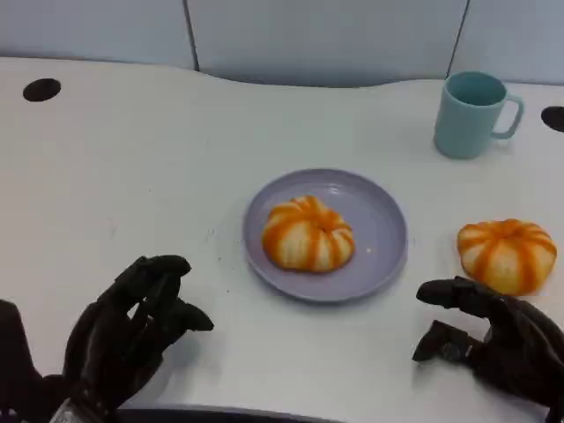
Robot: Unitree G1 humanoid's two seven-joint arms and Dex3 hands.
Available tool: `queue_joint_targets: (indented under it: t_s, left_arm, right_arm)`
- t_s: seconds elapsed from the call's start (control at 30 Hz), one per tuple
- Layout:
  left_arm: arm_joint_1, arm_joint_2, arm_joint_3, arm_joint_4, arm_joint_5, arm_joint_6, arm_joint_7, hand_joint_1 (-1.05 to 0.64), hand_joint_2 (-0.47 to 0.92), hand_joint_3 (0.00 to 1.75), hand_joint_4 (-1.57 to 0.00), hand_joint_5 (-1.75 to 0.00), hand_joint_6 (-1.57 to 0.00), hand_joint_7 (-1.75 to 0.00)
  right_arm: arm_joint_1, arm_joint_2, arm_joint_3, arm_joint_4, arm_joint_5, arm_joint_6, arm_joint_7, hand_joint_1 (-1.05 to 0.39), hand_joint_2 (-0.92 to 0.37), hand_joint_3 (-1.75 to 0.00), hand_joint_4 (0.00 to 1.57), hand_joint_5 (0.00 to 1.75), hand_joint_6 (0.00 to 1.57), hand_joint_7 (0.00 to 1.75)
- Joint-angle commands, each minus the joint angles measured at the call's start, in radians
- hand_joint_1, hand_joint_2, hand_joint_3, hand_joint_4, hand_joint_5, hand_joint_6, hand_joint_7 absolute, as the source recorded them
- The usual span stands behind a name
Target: Grasp the bread from the table and place it into the plate.
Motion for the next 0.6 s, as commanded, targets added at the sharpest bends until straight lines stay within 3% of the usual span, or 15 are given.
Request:
queue_joint_targets:
  t_s: [0.03,0.6]
  left_arm:
    - [0.012,0.002,0.011,0.01,0.007,-0.004,0.017,-0.38,0.92,0.27,-0.5,-1.75,-0.39,-1.42]
    - [-0.008,0.005,0.03,0.078,-0.002,-0.025,-0.011,-0.38,0.92,0.22,-0.53,-1.75,-0.45,-1.36]
  right_arm:
    - [0.017,-0.022,-0.012,0.007,0.002,-0.001,0.001,-0.39,-0.92,-0.14,0.52,1.32,0.67,0.71]
    - [0.001,-0.033,-0.015,0.039,-0.008,-0.011,0.006,-0.42,-0.92,-0.12,0.51,1.34,0.64,0.72]
